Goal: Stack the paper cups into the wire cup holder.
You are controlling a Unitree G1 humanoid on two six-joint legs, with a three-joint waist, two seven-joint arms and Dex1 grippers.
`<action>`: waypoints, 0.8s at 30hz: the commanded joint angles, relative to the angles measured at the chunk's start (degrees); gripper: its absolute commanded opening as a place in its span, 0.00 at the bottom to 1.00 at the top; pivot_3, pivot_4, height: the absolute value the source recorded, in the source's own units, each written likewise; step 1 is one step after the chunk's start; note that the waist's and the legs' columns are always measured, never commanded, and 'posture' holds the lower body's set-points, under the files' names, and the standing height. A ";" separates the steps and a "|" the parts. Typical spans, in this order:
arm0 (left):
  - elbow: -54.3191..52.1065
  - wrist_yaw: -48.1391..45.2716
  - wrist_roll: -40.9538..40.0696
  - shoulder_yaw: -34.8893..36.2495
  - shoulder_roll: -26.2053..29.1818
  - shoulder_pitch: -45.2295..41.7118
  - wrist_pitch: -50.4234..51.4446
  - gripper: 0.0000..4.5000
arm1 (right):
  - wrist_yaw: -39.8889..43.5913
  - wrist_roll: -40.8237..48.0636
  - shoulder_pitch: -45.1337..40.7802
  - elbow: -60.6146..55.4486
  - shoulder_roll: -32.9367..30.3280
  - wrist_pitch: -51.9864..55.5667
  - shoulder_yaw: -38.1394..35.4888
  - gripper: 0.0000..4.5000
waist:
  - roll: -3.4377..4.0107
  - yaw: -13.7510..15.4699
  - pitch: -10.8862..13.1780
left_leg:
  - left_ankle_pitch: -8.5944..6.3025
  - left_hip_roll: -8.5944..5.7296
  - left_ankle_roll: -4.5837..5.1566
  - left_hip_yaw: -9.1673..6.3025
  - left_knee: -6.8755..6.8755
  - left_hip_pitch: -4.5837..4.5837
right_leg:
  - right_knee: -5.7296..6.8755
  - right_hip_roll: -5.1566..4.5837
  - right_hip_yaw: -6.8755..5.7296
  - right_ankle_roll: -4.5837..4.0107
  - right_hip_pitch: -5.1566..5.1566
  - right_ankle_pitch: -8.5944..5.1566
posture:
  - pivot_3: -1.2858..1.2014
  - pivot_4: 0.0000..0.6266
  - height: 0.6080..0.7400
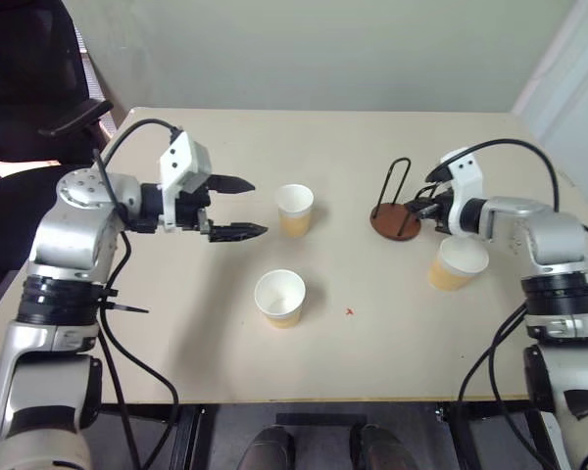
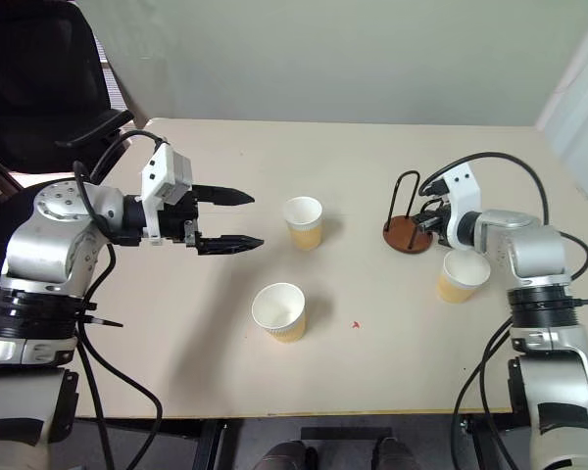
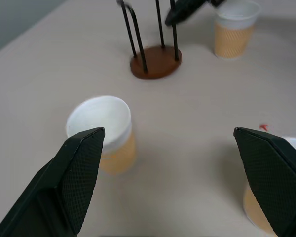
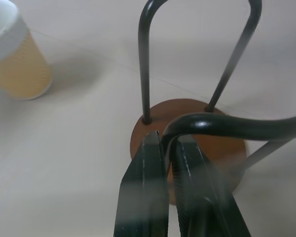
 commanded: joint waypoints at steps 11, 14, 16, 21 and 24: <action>-11.38 -14.97 -6.89 -1.30 7.20 0.30 6.40 1.00 | 20.28 15.80 8.94 -37.18 -14.94 5.19 3.34 0.01 | -0.01 0.07 -0.01 | 0.01 0.01 -0.03 -0.06 0.12 0.04 | -0.01 0.04 0.02 0.00 0.14 0.00 | 0.52 0.24 1.00; -11.62 -16.21 -6.88 -2.14 7.12 -0.91 6.48 1.00 | 21.19 14.98 12.05 -39.07 -16.22 3.33 5.65 0.01 | -0.03 0.03 -0.02 | 0.16 0.02 0.02 -0.10 0.18 0.12 | 0.01 0.02 0.03 -0.10 0.24 0.17 | 0.52 0.24 1.00; -11.46 -16.43 -6.70 -2.58 6.93 -1.41 6.38 1.00 | 21.36 13.89 13.31 -39.18 -16.52 1.74 7.22 0.01 | -0.03 -0.04 -0.02 | 0.24 0.01 0.04 -0.09 0.17 0.19 | 0.04 0.00 0.03 -0.14 0.27 0.25 | 0.52 0.24 1.00; -11.45 -16.12 -6.67 -3.28 6.69 -1.76 6.36 1.00 | 21.11 10.99 14.19 -37.39 -15.50 -1.66 10.95 0.01 | -0.03 -0.37 -0.02 | 0.40 0.05 0.07 -0.08 0.11 0.29 | 0.15 0.00 0.02 -0.27 0.27 0.41 | 0.52 0.24 1.00; -11.58 -15.87 -6.73 -3.37 6.78 -1.87 6.42 1.00 | 21.47 8.35 15.32 -35.79 -15.79 -4.17 13.19 0.01 | -0.03 -0.37 -0.02 | 0.45 0.05 0.07 -0.10 0.08 0.31 | 0.17 0.00 0.00 -0.30 0.27 0.43 | 0.52 0.24 1.00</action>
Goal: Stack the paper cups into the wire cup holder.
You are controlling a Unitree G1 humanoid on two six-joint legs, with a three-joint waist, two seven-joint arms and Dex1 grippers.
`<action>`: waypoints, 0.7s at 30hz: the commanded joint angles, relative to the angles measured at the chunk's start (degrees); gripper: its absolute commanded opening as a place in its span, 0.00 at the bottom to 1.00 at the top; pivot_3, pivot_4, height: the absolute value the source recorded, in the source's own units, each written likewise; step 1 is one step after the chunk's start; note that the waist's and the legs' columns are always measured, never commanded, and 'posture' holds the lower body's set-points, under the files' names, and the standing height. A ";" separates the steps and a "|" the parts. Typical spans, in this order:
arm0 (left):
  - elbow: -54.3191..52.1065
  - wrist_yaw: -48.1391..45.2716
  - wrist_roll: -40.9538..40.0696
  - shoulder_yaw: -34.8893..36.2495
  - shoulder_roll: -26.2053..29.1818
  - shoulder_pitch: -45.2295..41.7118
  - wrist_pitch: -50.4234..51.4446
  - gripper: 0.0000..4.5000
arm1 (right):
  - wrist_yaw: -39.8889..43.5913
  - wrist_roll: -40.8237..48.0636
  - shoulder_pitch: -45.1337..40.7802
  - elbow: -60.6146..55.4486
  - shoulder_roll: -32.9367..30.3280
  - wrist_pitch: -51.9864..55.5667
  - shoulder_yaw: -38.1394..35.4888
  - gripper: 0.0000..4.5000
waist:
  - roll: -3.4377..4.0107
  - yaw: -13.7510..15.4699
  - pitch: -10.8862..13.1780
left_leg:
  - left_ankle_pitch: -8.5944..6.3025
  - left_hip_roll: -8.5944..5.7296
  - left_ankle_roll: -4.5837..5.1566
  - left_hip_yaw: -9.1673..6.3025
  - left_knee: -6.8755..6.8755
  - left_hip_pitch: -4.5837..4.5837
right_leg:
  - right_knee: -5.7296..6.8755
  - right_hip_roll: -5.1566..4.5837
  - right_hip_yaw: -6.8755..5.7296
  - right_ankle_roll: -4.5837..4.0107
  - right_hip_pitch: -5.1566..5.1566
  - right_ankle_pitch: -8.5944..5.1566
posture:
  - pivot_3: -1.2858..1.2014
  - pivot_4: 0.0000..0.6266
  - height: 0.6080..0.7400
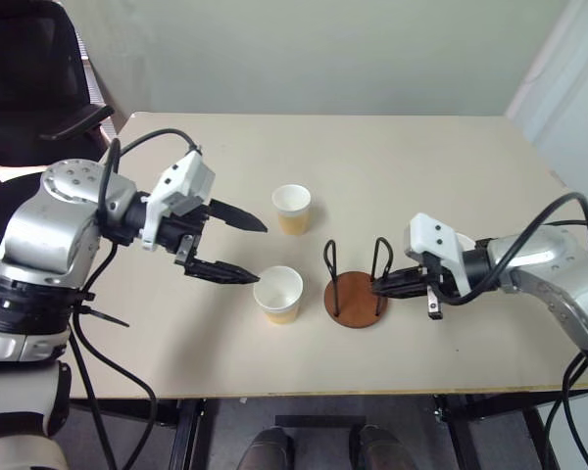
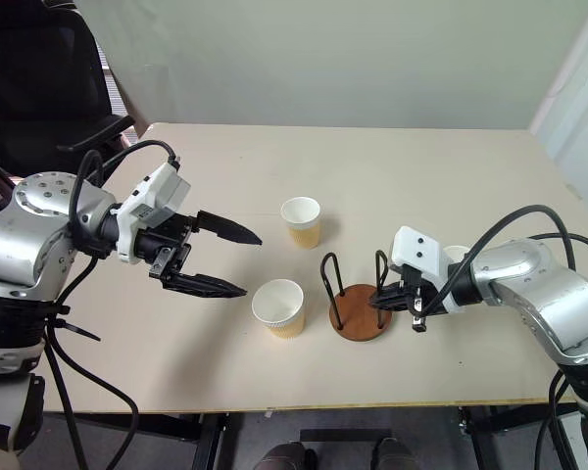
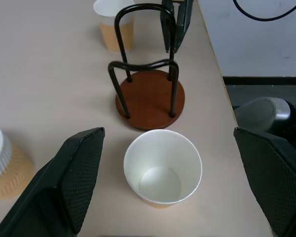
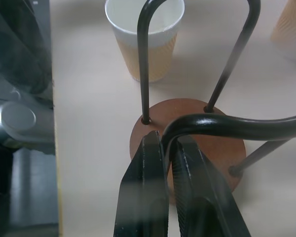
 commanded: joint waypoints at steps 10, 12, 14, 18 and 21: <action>-4.91 -0.81 -0.72 1.34 2.00 0.72 0.34 1.00 | 1.09 -5.01 6.01 3.09 -3.47 -6.45 -1.76 0.46 | -0.01 0.02 -0.01 | 0.00 0.00 0.01 0.02 -0.04 -0.06 | -0.13 0.00 0.00 0.03 0.00 0.01 | 0.52 0.24 1.00; -6.00 -1.31 -0.36 1.07 2.94 1.72 -0.13 1.00 | 1.34 -4.32 7.32 1.81 -5.49 -5.62 -3.54 0.46 | -0.01 0.01 -0.01 | -0.01 0.00 0.01 0.05 -0.05 -0.08 | -0.16 -0.01 0.01 0.03 0.00 0.01 | 0.52 0.24 1.00; -6.98 -2.00 1.32 0.15 4.17 3.04 -2.39 1.00 | 1.73 -2.76 8.89 -0.22 -7.75 -4.13 -6.20 0.46 | -0.01 0.01 -0.01 | -0.01 0.00 0.01 0.05 -0.05 -0.09 | -0.17 0.00 0.01 0.03 0.00 0.01 | 0.52 0.24 1.00; -7.92 -2.62 5.26 -2.34 5.30 4.95 -8.93 1.00 | 2.66 2.80 11.98 -5.24 -10.44 0.44 -11.89 0.46 | -0.02 0.07 -0.01 | -0.01 0.00 0.01 0.03 -0.08 -0.08 | -0.16 0.00 0.01 0.02 0.00 0.01 | 0.52 0.24 1.00; -7.19 -2.59 10.45 -4.88 5.34 5.76 -16.98 1.00 | 2.95 6.67 12.50 -7.64 -12.07 3.47 -15.98 0.46 | -0.03 0.07 -0.01 | -0.01 0.00 0.02 0.04 -0.05 -0.07 | -0.14 0.00 0.02 0.01 0.01 0.00 | 0.52 0.24 1.00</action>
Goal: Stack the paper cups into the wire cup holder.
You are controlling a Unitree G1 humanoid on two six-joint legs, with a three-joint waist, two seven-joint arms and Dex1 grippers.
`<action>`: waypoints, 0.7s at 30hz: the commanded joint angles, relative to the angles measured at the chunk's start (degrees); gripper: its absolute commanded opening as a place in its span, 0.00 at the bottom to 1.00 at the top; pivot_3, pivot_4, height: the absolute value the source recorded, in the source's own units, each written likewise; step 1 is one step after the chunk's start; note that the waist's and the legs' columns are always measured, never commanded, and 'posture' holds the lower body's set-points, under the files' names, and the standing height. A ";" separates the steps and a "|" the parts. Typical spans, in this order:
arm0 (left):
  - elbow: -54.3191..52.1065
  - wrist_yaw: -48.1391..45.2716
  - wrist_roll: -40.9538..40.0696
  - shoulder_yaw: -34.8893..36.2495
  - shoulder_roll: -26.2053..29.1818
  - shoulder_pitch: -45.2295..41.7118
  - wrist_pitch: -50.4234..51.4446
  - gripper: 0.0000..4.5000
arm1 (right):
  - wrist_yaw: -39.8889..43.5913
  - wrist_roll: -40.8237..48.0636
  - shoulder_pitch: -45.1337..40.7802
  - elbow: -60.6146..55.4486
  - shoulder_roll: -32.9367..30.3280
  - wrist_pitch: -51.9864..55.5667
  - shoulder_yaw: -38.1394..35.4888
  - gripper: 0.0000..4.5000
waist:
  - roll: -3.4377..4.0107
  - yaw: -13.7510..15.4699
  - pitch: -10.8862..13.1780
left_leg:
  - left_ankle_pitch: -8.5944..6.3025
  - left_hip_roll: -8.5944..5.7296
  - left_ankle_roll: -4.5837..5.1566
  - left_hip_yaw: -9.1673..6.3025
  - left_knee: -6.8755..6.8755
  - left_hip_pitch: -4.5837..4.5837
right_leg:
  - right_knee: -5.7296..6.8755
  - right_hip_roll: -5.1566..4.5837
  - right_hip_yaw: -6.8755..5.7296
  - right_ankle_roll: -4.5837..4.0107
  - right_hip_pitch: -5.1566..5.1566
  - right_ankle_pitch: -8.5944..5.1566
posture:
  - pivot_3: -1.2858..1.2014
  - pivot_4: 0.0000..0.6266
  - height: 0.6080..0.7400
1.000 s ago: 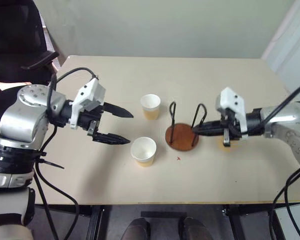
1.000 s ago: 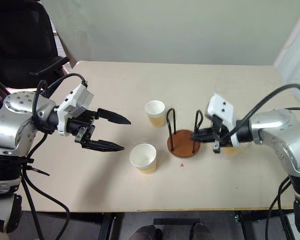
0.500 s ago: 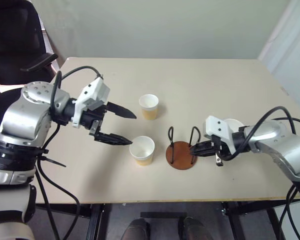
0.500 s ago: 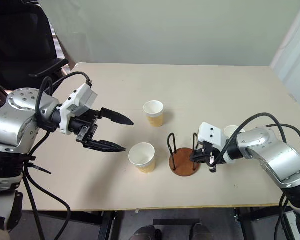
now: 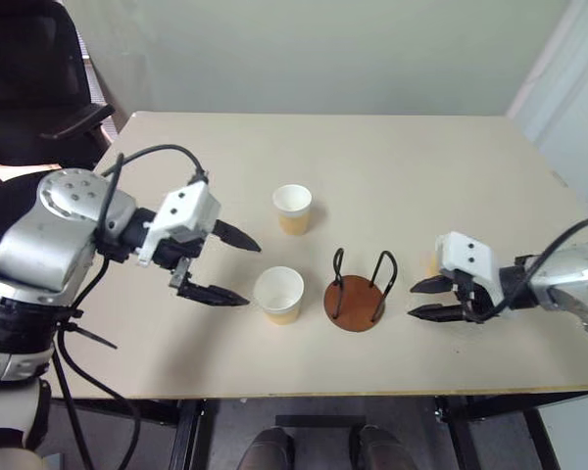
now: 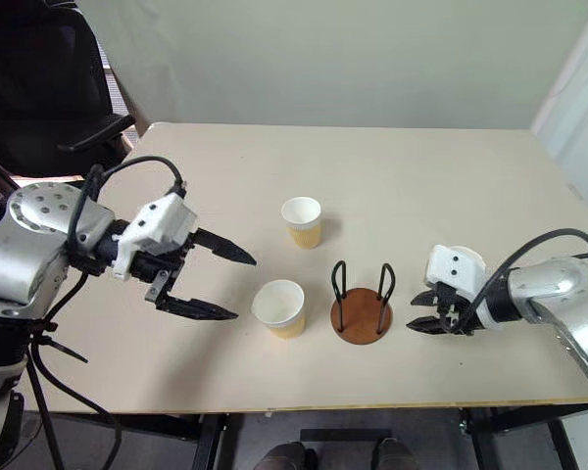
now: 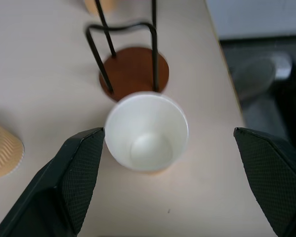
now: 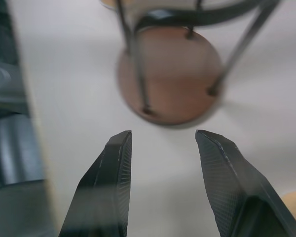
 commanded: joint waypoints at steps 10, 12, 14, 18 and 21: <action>2.37 0.44 12.68 -6.23 -5.33 -2.35 -20.18 1.00 | -2.11 15.82 -5.80 -5.90 -2.81 9.56 -13.60 0.46 | -0.01 -0.01 -0.01 | -0.05 -0.02 0.08 -0.02 0.00 0.00 | 0.04 0.00 0.01 -0.06 -0.01 0.05 | 0.52 0.24 1.00; 3.11 0.54 13.68 -6.82 -6.33 -2.82 -21.60 1.00 | -2.97 17.19 -7.23 -5.61 -2.94 10.29 -13.84 0.46 | -0.01 -0.01 -0.01 | -0.05 -0.02 0.09 -0.02 0.00 0.00 | 0.03 0.01 0.01 -0.06 -0.02 0.05 | 0.52 0.24 1.00; 3.45 0.61 14.29 -7.26 -7.20 -2.92 -22.19 1.00 | -3.81 17.88 -8.58 -5.15 -3.12 10.57 -13.67 0.46 | -0.01 -0.02 -0.01 | -0.05 -0.02 0.09 -0.02 0.00 -0.01 | 0.01 0.00 0.01 -0.05 -0.02 0.05 | 0.52 0.24 1.00; 4.61 0.78 16.21 -7.83 -7.94 -2.80 -24.91 1.00 | -5.00 18.57 -10.30 -4.31 -3.42 10.76 -13.19 0.46 | -0.01 -0.01 -0.01 | -0.05 -0.01 0.09 -0.01 -0.01 -0.02 | 0.00 0.00 0.01 -0.05 -0.03 0.04 | 0.52 0.24 1.00; 3.45 -0.29 15.72 -7.92 -7.85 -1.87 -25.50 1.00 | -5.41 18.42 -11.32 -3.08 -3.75 10.42 -12.95 0.46 | -0.01 -0.01 -0.01 | -0.05 -0.02 0.09 -0.02 0.00 -0.03 | -0.01 0.00 0.01 -0.05 -0.04 0.04 | 0.52 0.24 1.00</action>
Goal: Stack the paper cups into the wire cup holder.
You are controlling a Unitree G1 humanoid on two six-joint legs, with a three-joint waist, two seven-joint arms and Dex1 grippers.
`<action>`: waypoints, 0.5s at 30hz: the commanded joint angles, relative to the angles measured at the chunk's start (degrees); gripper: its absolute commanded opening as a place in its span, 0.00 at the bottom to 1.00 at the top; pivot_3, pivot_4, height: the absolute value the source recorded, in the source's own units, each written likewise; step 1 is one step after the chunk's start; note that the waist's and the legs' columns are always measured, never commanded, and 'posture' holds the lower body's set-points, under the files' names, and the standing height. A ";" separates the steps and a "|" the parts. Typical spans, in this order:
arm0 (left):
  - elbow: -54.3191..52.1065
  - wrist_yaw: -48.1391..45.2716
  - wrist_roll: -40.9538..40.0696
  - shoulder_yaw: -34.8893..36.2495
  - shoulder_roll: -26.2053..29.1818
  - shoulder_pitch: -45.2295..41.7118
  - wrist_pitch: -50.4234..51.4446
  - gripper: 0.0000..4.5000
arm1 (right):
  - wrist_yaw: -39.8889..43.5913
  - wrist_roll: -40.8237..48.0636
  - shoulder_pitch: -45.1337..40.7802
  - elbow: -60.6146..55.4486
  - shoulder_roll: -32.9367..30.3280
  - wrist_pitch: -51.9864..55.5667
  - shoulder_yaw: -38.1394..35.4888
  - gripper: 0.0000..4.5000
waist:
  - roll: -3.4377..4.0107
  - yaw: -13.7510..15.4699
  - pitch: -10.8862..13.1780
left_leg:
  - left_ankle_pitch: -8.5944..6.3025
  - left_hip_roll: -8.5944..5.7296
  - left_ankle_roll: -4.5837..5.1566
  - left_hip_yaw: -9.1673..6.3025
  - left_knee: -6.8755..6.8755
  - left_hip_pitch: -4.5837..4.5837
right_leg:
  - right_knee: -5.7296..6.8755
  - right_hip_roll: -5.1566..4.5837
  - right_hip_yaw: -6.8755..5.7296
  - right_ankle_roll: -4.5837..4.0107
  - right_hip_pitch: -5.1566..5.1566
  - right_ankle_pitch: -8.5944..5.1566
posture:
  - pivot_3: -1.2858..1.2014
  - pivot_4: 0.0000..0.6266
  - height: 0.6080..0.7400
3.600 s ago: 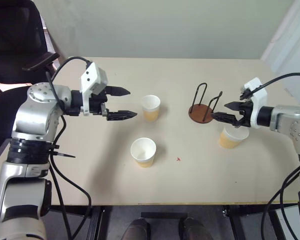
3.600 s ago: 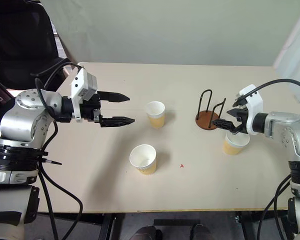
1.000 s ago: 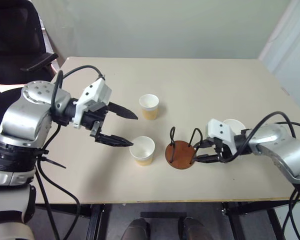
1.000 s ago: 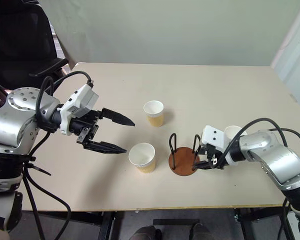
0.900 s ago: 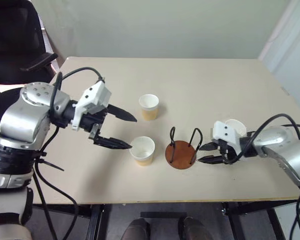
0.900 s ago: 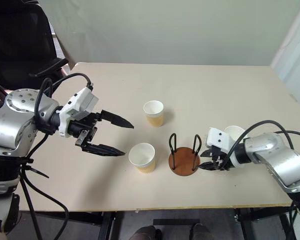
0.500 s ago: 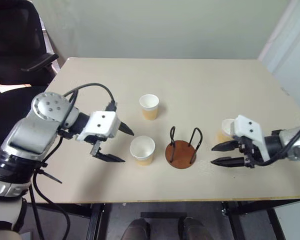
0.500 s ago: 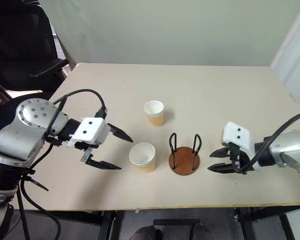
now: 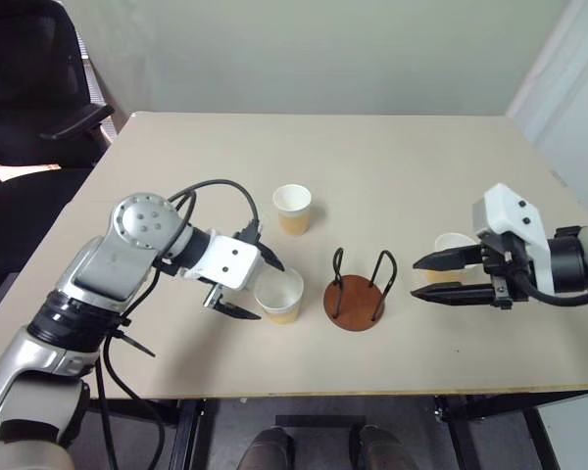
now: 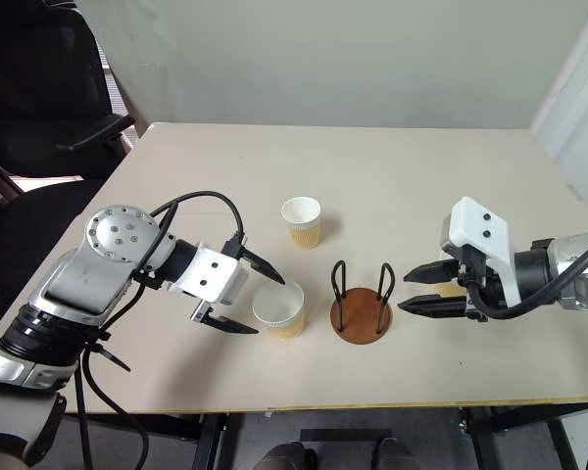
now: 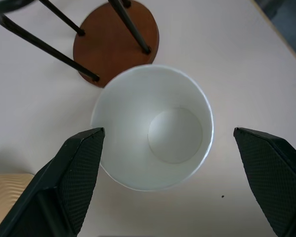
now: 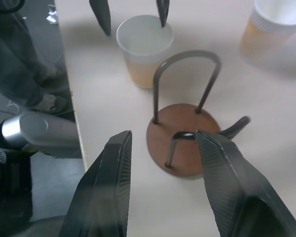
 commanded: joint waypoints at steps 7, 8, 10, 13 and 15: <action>-2.19 -0.91 0.96 -1.04 -0.07 1.71 -4.74 0.92 | -0.18 -0.31 -2.45 2.92 -1.85 -2.81 -1.33 0.47 | 0.00 0.01 0.00 | -0.02 0.00 0.03 0.01 0.01 0.00 | 0.01 0.00 0.00 0.00 0.00 0.00 | 0.52 0.24 1.00; -2.40 -0.87 1.02 -1.22 -0.14 1.99 -5.05 0.88 | 0.34 -0.53 -2.25 2.88 -2.08 -3.61 -1.31 0.47 | 0.00 0.01 0.00 | -0.02 0.00 0.03 0.01 0.01 0.00 | 0.02 0.00 0.00 0.00 0.00 0.00 | 0.52 0.24 1.00; -2.22 -0.55 1.36 -1.47 -0.44 2.06 -5.43 0.71 | 1.60 -1.91 -1.32 3.01 -3.45 -5.35 -0.94 0.47 | 0.00 0.06 0.00 | -0.02 0.00 0.04 0.00 0.01 -0.01 | 0.02 0.00 -0.01 0.00 0.00 0.00 | 0.52 0.24 1.00; -1.71 -0.38 1.68 -1.66 -0.61 1.82 -5.87 0.49 | 3.08 -2.39 -0.60 3.92 -4.87 -6.37 -0.91 0.55 | 0.00 0.08 0.00 | -0.04 0.00 0.06 -0.01 0.02 -0.03 | 0.01 0.00 -0.02 0.00 0.00 0.00 | 0.52 0.24 1.00; -1.40 -0.40 1.72 -1.71 -0.72 1.73 -6.03 0.35 | 4.47 -2.38 -0.46 4.47 -5.89 -7.03 -0.95 0.66 | 0.00 0.07 0.00 | -0.04 0.00 0.06 0.01 0.02 -0.03 | 0.01 -0.01 -0.01 0.00 0.00 0.00 | 0.52 0.24 1.00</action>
